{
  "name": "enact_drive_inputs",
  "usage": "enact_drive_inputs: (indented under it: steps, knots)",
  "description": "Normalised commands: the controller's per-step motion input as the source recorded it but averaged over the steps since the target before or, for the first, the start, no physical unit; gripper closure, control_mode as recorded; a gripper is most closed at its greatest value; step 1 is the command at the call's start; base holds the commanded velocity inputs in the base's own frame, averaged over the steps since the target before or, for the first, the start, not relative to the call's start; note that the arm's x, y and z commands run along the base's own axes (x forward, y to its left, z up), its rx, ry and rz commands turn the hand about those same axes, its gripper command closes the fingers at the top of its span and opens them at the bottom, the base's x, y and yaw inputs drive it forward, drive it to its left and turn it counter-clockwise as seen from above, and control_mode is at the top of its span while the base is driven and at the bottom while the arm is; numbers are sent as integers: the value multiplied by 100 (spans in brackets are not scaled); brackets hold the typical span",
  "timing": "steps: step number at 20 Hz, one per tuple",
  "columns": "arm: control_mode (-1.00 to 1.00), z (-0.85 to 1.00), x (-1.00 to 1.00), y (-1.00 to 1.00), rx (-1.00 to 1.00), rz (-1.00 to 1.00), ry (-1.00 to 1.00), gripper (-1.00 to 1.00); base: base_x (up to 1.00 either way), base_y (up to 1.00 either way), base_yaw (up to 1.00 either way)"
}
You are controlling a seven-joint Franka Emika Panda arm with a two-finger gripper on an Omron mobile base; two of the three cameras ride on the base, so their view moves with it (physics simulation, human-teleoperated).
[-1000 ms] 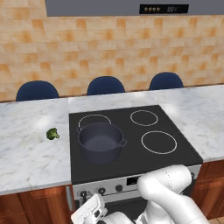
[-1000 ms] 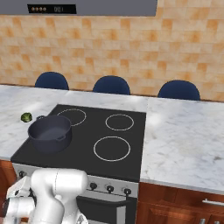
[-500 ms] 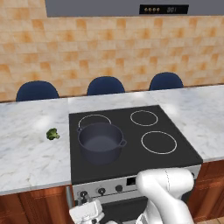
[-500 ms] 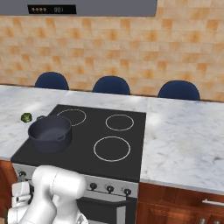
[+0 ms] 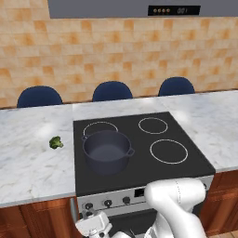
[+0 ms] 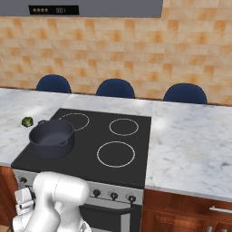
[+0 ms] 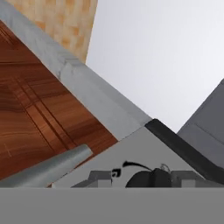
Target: Turn on the burner for the pot on the stove. Wait thirty seconds for the pot to heat up. Then add the broccoli to the pot.
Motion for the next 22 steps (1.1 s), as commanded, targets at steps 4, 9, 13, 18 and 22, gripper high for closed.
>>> enact_drive_inputs:
  steps: [4,9,13,18,22]
  knots:
    - [-100,-12,10,65,-27,40,45,100,0,0,0]
    - [-100,-3,45,58,-22,30,58,100,0,0,0]
    - [-100,-32,37,55,-26,28,58,100,0,0,0]
    - [-100,-36,6,45,-25,25,40,100,0,0,0]
    - [-100,-33,-31,29,-20,21,27,-100,0,0,0]
